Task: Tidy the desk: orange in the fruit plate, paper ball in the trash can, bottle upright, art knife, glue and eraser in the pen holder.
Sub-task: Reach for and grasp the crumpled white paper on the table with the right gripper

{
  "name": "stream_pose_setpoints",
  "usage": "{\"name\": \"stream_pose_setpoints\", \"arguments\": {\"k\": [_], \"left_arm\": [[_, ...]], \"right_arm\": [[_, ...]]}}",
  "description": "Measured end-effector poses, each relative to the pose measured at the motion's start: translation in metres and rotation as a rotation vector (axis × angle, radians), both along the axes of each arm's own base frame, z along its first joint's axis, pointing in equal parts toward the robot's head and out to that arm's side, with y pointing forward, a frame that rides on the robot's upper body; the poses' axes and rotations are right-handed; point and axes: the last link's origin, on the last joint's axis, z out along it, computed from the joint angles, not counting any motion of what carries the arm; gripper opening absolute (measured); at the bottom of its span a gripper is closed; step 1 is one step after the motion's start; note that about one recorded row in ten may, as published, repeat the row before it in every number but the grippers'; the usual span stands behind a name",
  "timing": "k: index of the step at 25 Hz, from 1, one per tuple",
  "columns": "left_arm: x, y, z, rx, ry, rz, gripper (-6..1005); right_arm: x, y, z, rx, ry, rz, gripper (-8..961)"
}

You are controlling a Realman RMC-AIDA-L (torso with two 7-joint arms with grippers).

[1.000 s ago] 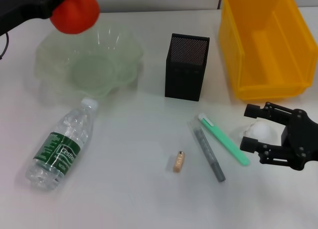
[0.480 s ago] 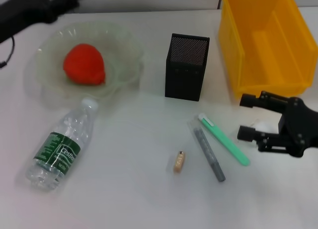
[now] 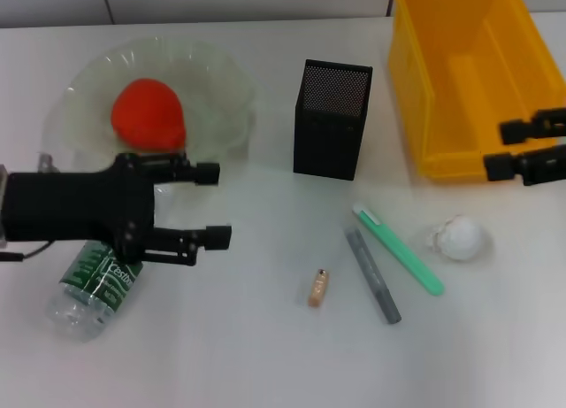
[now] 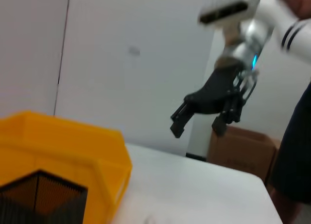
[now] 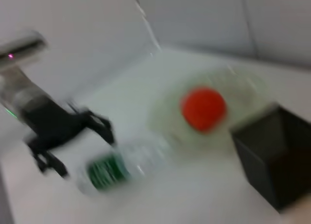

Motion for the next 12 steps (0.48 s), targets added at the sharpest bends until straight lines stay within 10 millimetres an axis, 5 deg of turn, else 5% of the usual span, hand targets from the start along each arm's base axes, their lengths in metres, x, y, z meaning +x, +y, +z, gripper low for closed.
{"name": "stream_pose_setpoints", "arguments": {"k": [5, 12], "left_arm": [[-0.005, -0.003, -0.007, 0.003, 0.009, 0.021, 838], [-0.006, -0.001, -0.012, 0.012, 0.022, 0.035, 830]], "right_arm": [[-0.025, 0.009, 0.0, -0.046, -0.374, -0.109, 824], [-0.028, 0.031, -0.048, -0.121, -0.698, -0.141, 788]]}}
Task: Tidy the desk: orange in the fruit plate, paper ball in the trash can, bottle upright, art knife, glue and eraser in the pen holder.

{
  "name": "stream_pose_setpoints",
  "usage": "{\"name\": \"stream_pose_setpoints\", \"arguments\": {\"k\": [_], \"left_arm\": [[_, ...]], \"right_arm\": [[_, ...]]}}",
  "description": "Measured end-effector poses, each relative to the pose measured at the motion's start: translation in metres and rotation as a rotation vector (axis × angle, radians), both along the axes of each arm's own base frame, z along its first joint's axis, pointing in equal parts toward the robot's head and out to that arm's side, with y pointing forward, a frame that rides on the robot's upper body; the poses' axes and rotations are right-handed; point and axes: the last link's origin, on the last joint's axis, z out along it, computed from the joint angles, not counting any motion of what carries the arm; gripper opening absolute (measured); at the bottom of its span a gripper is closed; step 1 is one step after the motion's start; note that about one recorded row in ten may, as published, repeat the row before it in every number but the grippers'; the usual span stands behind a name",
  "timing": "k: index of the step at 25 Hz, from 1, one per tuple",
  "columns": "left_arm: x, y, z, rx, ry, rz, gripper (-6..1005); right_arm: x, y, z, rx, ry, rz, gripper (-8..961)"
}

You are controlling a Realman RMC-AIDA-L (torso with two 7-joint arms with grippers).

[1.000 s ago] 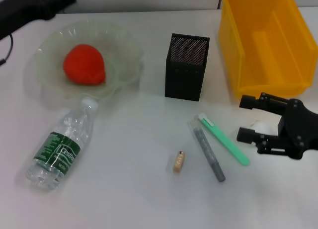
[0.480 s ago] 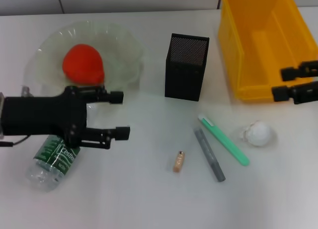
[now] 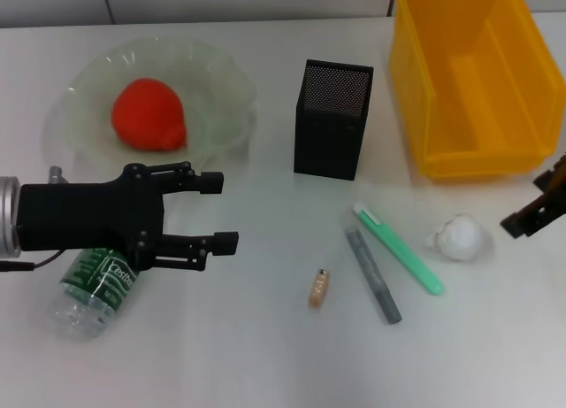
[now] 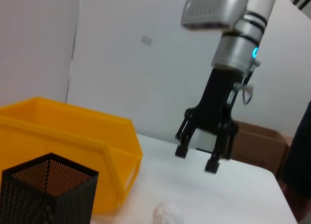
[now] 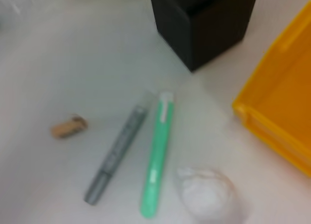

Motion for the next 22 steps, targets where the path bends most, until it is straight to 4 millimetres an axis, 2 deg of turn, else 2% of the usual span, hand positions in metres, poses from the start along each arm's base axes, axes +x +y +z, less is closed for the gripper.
{"name": "stream_pose_setpoints", "arguments": {"k": [2, 4, 5, 8, 9, 15, 20, 21, 22], "left_arm": [[0.0, 0.001, -0.002, 0.001, 0.005, 0.003, 828], [0.0, 0.001, -0.005, -0.004, 0.013, 0.005, 826], [0.0, 0.001, -0.005, -0.004, 0.013, 0.005, 825], [0.001, 0.001, -0.007, -0.008, 0.016, 0.006, 822], [0.001, 0.001, -0.007, -0.009, 0.016, 0.008, 821], [0.001, 0.001, -0.007, -0.01, 0.014, 0.015, 814], [-0.001, 0.0, -0.006, -0.01, 0.011, 0.02, 809], [-0.001, 0.0, -0.005, -0.011, 0.009, 0.02, 808], [-0.001, -0.001, -0.002, -0.014, 0.004, 0.027, 807]], "right_arm": [[0.001, 0.003, -0.006, 0.001, -0.018, 0.004, 774], [0.002, 0.012, -0.028, -0.012, -0.05, 0.03, 760], [0.002, 0.012, -0.028, -0.012, -0.05, 0.03, 752], [0.002, 0.018, -0.049, -0.052, -0.073, 0.055, 731], [0.004, 0.021, -0.062, -0.079, -0.089, 0.059, 724], [0.011, 0.026, -0.086, -0.132, -0.123, 0.053, 681], [0.005, 0.025, -0.08, -0.125, -0.118, 0.069, 621], [0.002, 0.023, -0.075, -0.125, -0.117, 0.073, 590], [-0.006, 0.018, -0.061, -0.114, -0.108, 0.084, 560]]}}
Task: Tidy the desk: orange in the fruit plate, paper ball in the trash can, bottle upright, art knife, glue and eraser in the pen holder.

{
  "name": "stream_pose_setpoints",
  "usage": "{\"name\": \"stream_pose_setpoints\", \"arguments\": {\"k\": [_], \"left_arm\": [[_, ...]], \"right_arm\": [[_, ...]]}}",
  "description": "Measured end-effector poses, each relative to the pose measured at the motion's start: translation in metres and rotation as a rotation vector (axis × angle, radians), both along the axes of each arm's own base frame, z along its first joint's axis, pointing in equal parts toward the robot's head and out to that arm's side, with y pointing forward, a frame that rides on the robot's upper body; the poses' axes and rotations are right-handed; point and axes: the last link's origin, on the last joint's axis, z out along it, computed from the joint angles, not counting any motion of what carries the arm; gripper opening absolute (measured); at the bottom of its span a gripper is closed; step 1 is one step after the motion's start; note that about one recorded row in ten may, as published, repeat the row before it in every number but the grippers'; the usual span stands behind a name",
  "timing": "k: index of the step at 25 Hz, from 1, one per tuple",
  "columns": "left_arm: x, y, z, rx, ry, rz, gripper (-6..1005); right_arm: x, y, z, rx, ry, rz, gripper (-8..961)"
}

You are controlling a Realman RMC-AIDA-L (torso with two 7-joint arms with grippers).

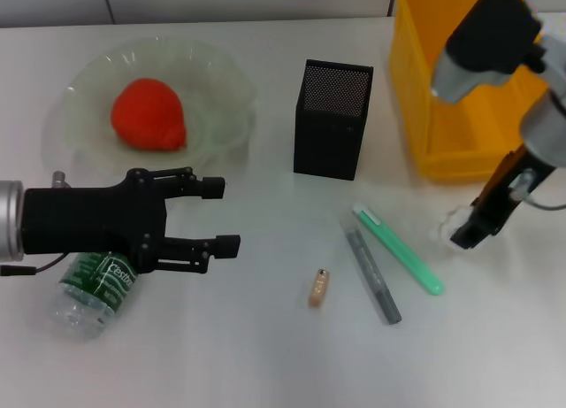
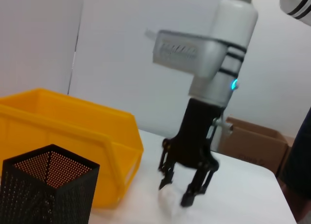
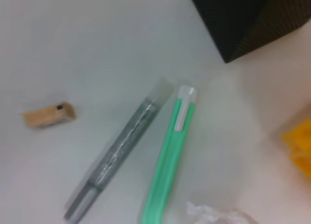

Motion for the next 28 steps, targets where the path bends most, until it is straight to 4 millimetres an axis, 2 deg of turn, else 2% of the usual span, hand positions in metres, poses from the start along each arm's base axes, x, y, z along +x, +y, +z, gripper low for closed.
{"name": "stream_pose_setpoints", "arguments": {"k": [1, 2, 3, 6, 7, 8, 10, 12, 13, 17, 21, 26, 28], "left_arm": [[0.0, 0.0, 0.0, 0.0, 0.0, 0.0, 806], [-0.001, 0.001, 0.004, -0.004, -0.003, 0.02, 805], [-0.001, 0.001, 0.004, -0.004, -0.003, 0.02, 804], [-0.002, 0.004, 0.012, -0.011, 0.001, 0.06, 801], [-0.002, 0.005, 0.014, -0.016, 0.003, 0.076, 800], [-0.001, 0.007, 0.017, -0.019, 0.007, 0.091, 798], [0.002, 0.011, 0.023, -0.024, 0.021, 0.12, 796], [0.01, 0.015, 0.029, -0.032, 0.066, 0.165, 794], [0.01, 0.015, 0.029, -0.032, 0.066, 0.165, 793], [0.022, 0.029, 0.044, -0.028, 0.205, 0.295, 789], [0.028, 0.036, 0.051, -0.034, 0.271, 0.383, 785], [0.026, 0.051, 0.059, -0.015, 0.401, 0.588, 779], [0.023, 0.055, 0.058, -0.026, 0.483, 0.676, 777]], "right_arm": [[0.0, 0.0, 0.0, 0.0, 0.0, 0.0, 529], [-0.011, -0.004, 0.021, 0.047, 0.027, 0.024, 498], [-0.011, -0.004, 0.021, 0.047, 0.027, 0.024, 498], [-0.025, -0.006, 0.067, 0.211, 0.09, 0.081, 497], [-0.026, -0.005, 0.093, 0.338, 0.127, 0.099, 497], [-0.026, -0.005, 0.093, 0.338, 0.127, 0.099, 497], [-0.02, -0.001, 0.11, 0.447, 0.153, 0.104, 509], [-0.005, 0.009, 0.114, 0.533, 0.19, 0.099, 534], [-0.005, 0.009, 0.114, 0.533, 0.19, 0.099, 546], [0.017, 0.021, 0.102, 0.555, 0.296, 0.087, 596], [0.025, 0.024, 0.1, 0.556, 0.385, 0.086, 676], [0.039, 0.02, 0.103, 0.555, 0.587, 0.087, 776], [0.05, 0.006, 0.102, 0.512, 0.702, 0.11, 804]]}}
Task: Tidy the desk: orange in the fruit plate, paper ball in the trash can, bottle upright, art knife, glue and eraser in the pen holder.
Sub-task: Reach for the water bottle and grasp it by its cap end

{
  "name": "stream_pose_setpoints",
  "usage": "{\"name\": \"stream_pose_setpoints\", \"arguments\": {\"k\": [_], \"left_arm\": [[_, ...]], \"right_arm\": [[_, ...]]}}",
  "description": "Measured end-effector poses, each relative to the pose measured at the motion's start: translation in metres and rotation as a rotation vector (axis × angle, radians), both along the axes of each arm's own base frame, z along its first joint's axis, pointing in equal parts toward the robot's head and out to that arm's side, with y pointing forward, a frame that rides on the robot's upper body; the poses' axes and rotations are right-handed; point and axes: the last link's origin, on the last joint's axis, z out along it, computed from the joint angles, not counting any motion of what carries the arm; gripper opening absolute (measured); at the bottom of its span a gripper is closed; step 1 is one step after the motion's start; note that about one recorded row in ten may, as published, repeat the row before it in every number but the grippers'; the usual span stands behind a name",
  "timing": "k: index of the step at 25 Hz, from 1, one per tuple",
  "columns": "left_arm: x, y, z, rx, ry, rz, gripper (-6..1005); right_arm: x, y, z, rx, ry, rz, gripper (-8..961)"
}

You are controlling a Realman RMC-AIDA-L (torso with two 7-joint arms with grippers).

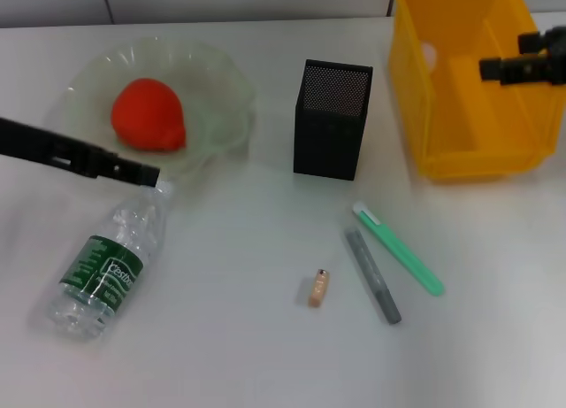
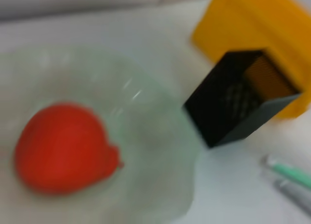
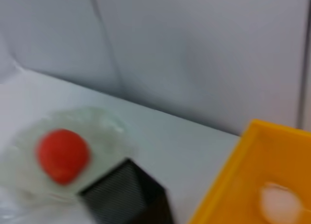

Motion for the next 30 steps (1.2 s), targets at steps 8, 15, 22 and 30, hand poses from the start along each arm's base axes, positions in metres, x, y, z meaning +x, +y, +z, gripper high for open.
{"name": "stream_pose_setpoints", "arguments": {"k": [8, 15, 22, 30], "left_arm": [[-0.001, -0.006, -0.006, -0.044, 0.029, 0.094, 769], [-0.006, 0.004, -0.017, -0.009, 0.136, 0.145, 761], [-0.013, 0.013, -0.036, -0.016, 0.19, 0.163, 754], [-0.006, 0.019, -0.056, -0.008, 0.26, 0.113, 746]], "right_arm": [[0.022, -0.053, -0.019, -0.133, 0.154, 0.275, 843], [0.041, -0.085, -0.061, -0.248, 0.274, 0.418, 842], [0.051, -0.089, -0.077, -0.264, 0.293, 0.39, 842], [0.051, -0.088, -0.077, -0.262, 0.299, 0.386, 842]]}}
